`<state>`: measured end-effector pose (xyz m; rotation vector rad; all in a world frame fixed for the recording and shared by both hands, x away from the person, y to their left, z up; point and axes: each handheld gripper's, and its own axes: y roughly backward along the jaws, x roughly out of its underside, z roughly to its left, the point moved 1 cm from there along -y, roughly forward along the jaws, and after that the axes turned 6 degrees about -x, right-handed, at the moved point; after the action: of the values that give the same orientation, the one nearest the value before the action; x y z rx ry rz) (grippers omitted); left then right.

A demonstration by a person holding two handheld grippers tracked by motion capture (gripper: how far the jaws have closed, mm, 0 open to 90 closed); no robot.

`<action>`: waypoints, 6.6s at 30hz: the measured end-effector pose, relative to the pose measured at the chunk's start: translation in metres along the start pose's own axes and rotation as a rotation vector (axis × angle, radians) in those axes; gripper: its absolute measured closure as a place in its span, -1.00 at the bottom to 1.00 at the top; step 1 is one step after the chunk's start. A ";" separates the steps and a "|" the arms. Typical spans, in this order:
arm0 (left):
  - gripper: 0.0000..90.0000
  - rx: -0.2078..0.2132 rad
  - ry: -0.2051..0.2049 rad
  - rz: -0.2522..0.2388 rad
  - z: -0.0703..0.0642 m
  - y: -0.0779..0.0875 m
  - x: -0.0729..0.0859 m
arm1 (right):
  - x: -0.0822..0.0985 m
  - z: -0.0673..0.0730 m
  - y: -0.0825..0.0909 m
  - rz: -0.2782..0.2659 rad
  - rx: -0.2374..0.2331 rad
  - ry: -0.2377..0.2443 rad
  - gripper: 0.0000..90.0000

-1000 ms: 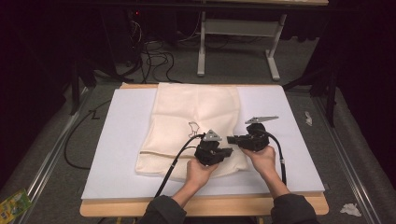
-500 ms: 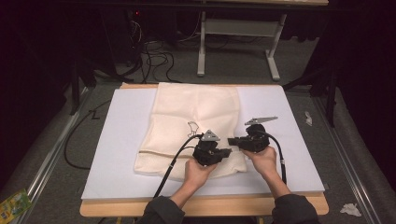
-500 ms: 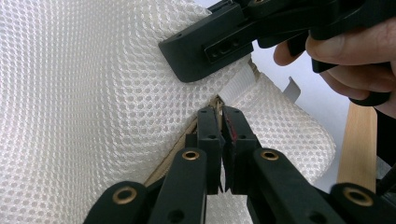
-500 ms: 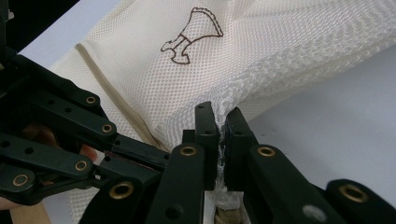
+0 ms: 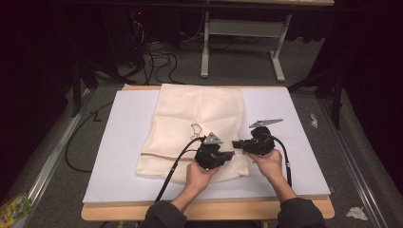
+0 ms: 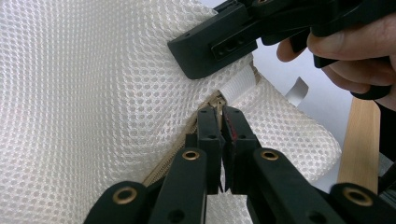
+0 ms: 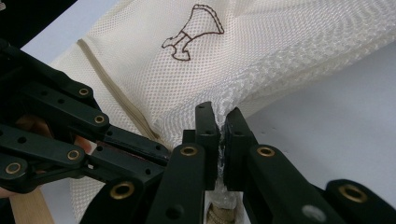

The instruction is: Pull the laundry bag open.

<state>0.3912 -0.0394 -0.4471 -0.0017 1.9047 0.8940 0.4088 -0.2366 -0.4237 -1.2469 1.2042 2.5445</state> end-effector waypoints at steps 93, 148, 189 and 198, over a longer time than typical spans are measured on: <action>0.93 -0.059 0.018 0.019 0.025 0.028 0.021 | 0.005 -0.007 0.000 0.006 -0.012 -0.002 0.98; 0.93 -0.119 0.036 -0.005 0.041 0.050 0.030 | 0.007 -0.011 0.003 0.011 0.016 -0.004 0.98; 0.93 -0.152 0.041 -0.031 0.052 0.069 0.032 | 0.009 -0.015 0.004 0.004 0.036 0.004 0.98; 0.93 -0.159 0.036 -0.035 0.054 0.074 0.032 | 0.008 -0.014 0.004 0.014 0.045 0.004 0.98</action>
<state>0.3893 0.0577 -0.4420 -0.1470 1.8563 1.0255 0.4110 -0.2511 -0.4319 -1.2391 1.2679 2.5115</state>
